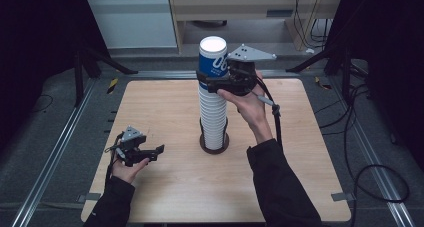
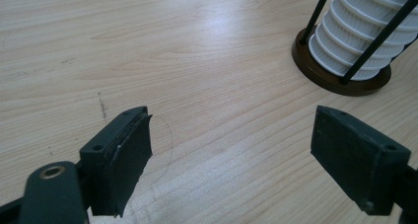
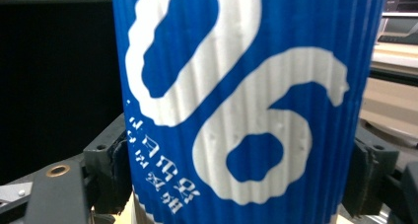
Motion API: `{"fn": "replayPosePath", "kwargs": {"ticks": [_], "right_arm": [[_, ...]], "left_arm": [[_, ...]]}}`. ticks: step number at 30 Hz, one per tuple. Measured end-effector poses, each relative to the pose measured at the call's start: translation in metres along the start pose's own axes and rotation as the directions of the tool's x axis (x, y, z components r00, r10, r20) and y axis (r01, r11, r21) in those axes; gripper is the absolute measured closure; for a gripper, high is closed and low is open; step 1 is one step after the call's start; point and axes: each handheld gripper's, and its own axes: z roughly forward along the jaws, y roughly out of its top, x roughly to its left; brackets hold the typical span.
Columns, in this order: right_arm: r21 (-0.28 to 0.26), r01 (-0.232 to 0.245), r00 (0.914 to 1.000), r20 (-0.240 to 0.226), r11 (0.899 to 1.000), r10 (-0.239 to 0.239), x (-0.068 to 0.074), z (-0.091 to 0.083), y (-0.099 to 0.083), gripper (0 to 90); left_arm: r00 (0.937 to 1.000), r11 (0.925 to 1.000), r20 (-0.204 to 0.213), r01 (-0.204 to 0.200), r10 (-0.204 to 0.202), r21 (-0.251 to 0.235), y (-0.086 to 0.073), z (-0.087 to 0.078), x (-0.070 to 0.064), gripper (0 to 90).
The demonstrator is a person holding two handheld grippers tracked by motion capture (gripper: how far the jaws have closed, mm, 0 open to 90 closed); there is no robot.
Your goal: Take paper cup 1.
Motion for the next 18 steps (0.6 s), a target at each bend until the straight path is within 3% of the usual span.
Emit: {"fn": "replayPosePath", "kwargs": {"ticks": [18], "right_arm": [[-0.053,0.023,0.9997,0.007,0.998,-0.022,-0.003,-0.009,0.041,18.9]], "left_arm": [[1.0000,1.0000,0.000,0.003,-0.003,-0.002,0.000,-0.001,0.000,15.2]]}}
